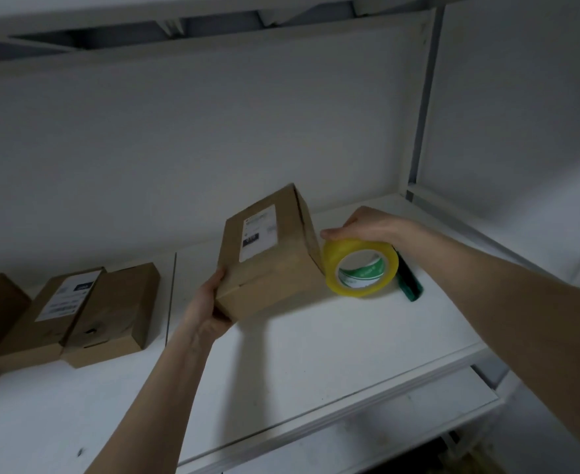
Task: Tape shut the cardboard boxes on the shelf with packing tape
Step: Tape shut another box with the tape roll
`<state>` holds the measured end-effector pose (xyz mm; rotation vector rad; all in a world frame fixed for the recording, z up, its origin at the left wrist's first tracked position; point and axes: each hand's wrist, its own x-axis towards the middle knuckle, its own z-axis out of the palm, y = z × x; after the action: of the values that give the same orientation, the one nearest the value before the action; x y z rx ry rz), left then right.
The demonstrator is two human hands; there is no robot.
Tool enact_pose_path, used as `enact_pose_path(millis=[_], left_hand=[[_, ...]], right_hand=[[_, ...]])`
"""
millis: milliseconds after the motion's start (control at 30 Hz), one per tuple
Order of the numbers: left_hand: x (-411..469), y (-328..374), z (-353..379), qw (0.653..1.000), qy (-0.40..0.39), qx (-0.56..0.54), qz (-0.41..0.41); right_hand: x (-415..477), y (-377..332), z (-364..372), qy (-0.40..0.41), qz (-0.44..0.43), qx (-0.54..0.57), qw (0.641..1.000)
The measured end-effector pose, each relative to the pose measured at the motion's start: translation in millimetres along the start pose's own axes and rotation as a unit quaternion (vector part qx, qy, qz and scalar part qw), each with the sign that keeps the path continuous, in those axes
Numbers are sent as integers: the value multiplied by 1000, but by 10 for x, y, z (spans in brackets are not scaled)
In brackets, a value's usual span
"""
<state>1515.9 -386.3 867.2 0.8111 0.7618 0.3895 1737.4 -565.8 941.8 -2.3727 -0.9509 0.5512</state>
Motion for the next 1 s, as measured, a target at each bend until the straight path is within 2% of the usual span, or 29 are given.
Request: enact_pose_path(millis=[133, 233, 367, 400, 500, 600, 867, 933, 1000], left_hand=[[-11, 49, 16, 999, -18, -35, 2], [-29, 63, -60, 999, -3, -45, -6], [-83, 75, -65, 998, -5, -67, -14], [-81, 81, -72, 998, -5, -63, -11], [-95, 79, -103, 999, -4, -35, 3], [-101, 42, -102, 999, 2, -33, 0], [10, -172, 3, 996, -12, -12, -83], [24, -225, 80, 997, -2, 54, -55], [23, -259, 187, 988, 50, 145, -6]], right_hand=[[14, 52, 84, 4, 10, 72, 997], [-29, 88, 74, -30, 11, 102, 994], [-60, 83, 115, -66, 3, 211, 975], [-53, 76, 109, -55, 1, 202, 978], [-45, 60, 81, -19, 5, 80, 997], [-52, 74, 109, -9, 1, -4, 1000], [-24, -176, 189, 6, -16, 123, 992], [6, -258, 144, 6, -19, 129, 991], [42, -312, 111, 6, -10, 103, 995]])
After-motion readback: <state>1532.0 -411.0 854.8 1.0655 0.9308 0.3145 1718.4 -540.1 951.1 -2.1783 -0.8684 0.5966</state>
